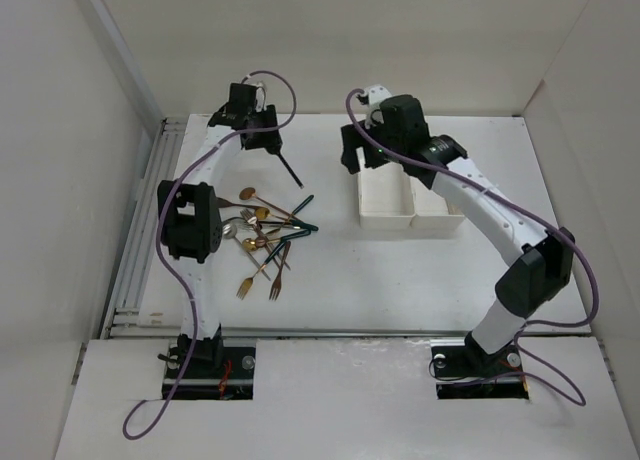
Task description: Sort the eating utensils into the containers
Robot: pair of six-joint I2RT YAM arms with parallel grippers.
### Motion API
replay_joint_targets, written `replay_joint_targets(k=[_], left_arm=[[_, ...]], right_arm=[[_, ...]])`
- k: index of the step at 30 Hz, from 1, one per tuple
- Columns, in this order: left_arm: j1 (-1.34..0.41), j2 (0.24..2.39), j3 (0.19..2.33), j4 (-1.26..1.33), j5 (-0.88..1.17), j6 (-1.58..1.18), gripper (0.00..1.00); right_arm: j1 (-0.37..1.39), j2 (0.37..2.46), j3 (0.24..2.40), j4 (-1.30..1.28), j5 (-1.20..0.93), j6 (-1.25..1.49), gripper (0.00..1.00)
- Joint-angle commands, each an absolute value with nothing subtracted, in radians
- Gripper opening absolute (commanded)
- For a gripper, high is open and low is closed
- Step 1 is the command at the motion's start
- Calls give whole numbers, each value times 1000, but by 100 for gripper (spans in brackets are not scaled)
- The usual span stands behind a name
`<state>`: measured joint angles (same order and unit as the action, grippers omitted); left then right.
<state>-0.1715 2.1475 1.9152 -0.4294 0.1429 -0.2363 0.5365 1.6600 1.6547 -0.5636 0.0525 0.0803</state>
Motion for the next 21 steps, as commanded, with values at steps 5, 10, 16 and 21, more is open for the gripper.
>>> replay_joint_targets(k=[5,10,16,21], left_arm=[[-233,1948,1914,-356,414,-155,0],[-255,1927,1939,-347,460,-155,0],[-273,1907,1950,-337,460,-176,0],[-284,1907,1950,-337,460,-198,0]], right_arm=[[543,1808,1825,-239,-440,178,88],[518,1954,1891,-187,-545,351,85],[495,2005,1868,-123,-633,434,80],[505,2026,1845,-112,-621,445,71]])
